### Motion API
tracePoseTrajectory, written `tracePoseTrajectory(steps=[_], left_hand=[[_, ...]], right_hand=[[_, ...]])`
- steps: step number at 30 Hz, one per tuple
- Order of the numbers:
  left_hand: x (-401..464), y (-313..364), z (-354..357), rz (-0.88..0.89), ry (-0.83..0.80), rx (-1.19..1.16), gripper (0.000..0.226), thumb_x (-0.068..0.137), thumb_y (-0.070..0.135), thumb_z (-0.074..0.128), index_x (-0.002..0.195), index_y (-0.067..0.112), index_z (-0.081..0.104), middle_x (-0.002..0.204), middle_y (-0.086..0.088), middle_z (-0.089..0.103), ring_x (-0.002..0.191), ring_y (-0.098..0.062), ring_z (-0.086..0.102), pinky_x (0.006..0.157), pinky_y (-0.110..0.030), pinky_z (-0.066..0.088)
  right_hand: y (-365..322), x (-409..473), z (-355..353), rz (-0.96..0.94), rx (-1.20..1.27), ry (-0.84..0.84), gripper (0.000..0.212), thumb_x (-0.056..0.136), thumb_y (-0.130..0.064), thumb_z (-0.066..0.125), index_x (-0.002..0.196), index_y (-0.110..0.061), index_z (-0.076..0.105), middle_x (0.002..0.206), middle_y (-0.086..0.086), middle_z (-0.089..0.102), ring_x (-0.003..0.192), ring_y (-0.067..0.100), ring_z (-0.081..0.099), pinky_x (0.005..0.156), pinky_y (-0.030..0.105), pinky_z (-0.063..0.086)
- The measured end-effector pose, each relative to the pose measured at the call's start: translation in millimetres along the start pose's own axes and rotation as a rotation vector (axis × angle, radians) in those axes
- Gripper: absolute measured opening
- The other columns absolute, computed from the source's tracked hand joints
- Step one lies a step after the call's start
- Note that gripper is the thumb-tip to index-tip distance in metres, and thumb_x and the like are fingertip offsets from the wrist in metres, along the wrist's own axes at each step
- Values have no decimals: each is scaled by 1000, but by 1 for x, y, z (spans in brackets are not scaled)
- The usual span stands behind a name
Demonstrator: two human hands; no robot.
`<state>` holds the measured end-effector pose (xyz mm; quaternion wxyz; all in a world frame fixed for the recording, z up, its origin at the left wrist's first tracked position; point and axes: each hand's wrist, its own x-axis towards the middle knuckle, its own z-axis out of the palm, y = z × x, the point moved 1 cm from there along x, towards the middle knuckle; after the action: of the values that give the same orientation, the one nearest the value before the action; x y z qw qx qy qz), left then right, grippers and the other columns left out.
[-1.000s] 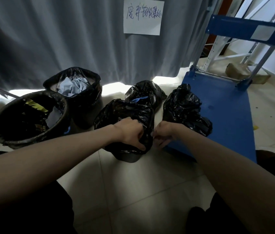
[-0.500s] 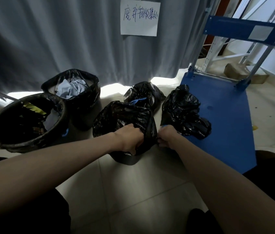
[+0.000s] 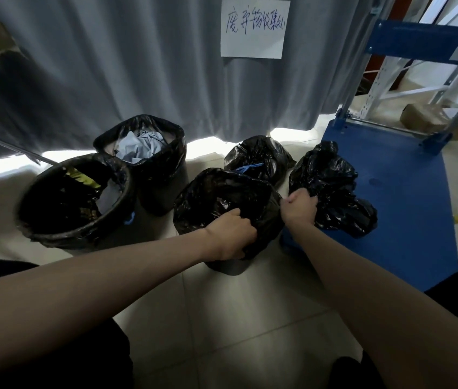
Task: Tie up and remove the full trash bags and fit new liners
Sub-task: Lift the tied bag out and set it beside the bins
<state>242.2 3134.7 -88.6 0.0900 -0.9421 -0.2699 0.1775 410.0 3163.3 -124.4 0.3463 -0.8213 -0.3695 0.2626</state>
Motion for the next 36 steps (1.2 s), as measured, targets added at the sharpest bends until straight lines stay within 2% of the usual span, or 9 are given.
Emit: tracePoseTrajectory(steps=[3, 5, 8, 10, 14, 18, 23, 28, 36], left_hand=[[3, -7, -3, -68, 100, -150, 43, 82, 65, 55, 85, 24, 68, 86, 1, 69, 84, -19, 64, 83, -32, 41], [4, -23, -7, -190, 160, -323, 55, 81, 74, 47, 75, 22, 63, 79, 1, 67, 75, -20, 62, 72, -31, 45], [4, -58, -3, -369, 232, -353, 46, 85, 57, 56, 108, 17, 60, 116, -6, 57, 106, -26, 56, 87, -38, 48], [1, -77, 9, -565, 147, -342, 58, 83, 39, 67, 127, 8, 46, 131, -13, 42, 122, -32, 44, 100, -43, 43], [0, -90, 30, -839, -26, -480, 66, 82, 21, 69, 134, 1, 34, 137, -17, 35, 130, -35, 32, 107, -44, 38], [4, -80, 30, -998, 12, -551, 60, 86, 8, 64, 137, 4, 33, 142, -14, 25, 131, -34, 31, 103, -44, 38], [-5, -91, 35, -1012, -97, -683, 63, 85, 2, 59, 140, 0, 28, 148, -16, 11, 126, -44, 44, 105, -49, 41], [-24, -97, 39, -956, -135, -759, 77, 85, 29, 69, 144, 2, 28, 143, -17, 32, 129, -40, 44, 106, -45, 40], [-86, -124, 20, -942, 52, -359, 43, 91, 16, 55, 130, 1, 46, 132, -17, 42, 124, -37, 42, 98, -44, 41]], right_hand=[[-20, -13, 9, -137, 12, -87, 16, 87, -33, 58, 84, -19, 51, 109, 12, 59, 91, 29, 56, 75, 33, 42], [-26, -20, 16, -173, -46, -159, 26, 83, -36, 64, 95, -18, 49, 111, 10, 58, 99, 31, 57, 82, 37, 44], [-26, -29, 23, -189, -117, -238, 50, 83, -26, 69, 120, -13, 37, 127, 12, 49, 112, 34, 54, 89, 40, 44], [-24, -29, 22, -170, -90, -285, 60, 85, -18, 67, 132, -11, 30, 131, 14, 48, 115, 34, 52, 91, 41, 45], [-18, -24, 20, -92, -31, -376, 69, 89, -10, 60, 145, -10, 20, 134, 19, 49, 120, 35, 50, 98, 43, 47], [-16, -26, 22, -101, -50, -402, 58, 90, -6, 58, 137, -9, 25, 128, 18, 50, 103, 28, 51, 94, 43, 49], [-19, -31, 23, -170, -89, -326, 58, 89, -20, 65, 132, -11, 28, 131, 15, 49, 112, 32, 53, 92, 41, 45], [-24, -35, 25, -187, -195, -376, 58, 92, -19, 58, 139, -10, 26, 130, 18, 50, 116, 37, 52, 91, 40, 43], [-42, -52, 49, -254, -171, -423, 62, 93, -15, 59, 146, -9, 28, 133, 20, 51, 121, 37, 51, 95, 37, 43]])
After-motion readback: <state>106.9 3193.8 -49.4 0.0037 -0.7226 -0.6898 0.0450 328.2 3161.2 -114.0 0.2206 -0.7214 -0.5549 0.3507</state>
